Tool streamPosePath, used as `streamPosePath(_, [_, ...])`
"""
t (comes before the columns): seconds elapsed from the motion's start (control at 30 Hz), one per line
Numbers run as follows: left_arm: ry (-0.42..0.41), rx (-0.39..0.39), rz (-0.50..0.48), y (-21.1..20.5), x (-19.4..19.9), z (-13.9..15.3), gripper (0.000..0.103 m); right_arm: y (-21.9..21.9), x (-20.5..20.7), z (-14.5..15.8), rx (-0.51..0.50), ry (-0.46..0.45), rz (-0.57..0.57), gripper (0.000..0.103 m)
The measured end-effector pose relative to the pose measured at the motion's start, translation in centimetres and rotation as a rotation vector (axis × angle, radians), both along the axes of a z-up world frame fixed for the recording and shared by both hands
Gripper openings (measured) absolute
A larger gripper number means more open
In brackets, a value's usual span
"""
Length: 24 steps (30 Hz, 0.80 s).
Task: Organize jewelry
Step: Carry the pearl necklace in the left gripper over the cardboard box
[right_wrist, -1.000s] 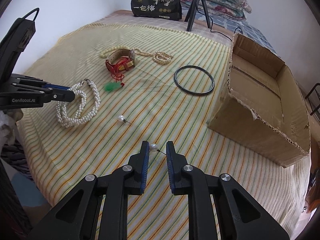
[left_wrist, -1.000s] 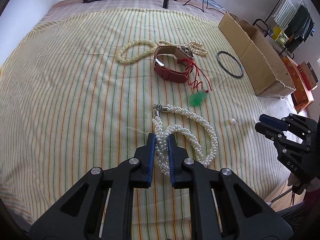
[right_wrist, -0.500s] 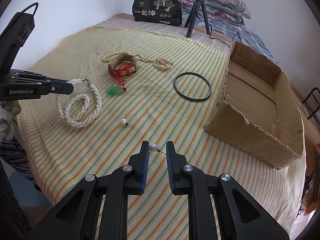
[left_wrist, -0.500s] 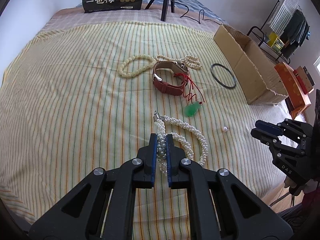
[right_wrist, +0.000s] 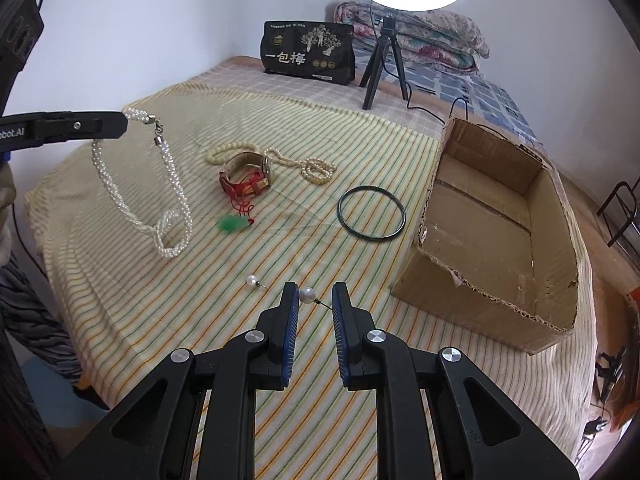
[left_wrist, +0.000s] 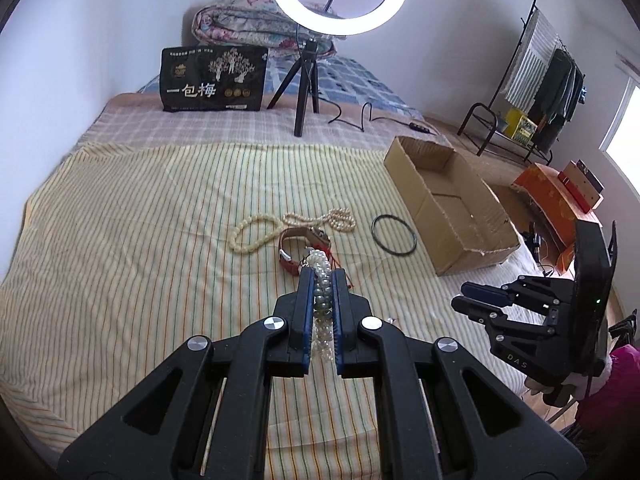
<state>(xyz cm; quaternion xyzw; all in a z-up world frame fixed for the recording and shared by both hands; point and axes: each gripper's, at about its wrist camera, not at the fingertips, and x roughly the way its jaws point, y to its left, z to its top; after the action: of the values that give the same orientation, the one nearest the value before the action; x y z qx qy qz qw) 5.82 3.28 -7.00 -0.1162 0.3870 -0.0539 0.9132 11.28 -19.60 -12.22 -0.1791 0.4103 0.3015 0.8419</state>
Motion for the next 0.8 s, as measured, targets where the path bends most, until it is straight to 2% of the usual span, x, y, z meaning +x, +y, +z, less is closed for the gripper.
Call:
streamPosePath(0.23, [-0.090, -0.020, 0.002, 0.1, -0.2, 3.5, 0.006, -0.2, -0.1, 2.0, 0.041, -0.038, -0.016, 0.015])
streamPosePath(0.8, [-0.167, -0.041, -0.039, -1.3, 1.8, 7.6, 0.005, -2.7, 1.9, 6.0, 0.110, -0.130, -0.093, 0.015])
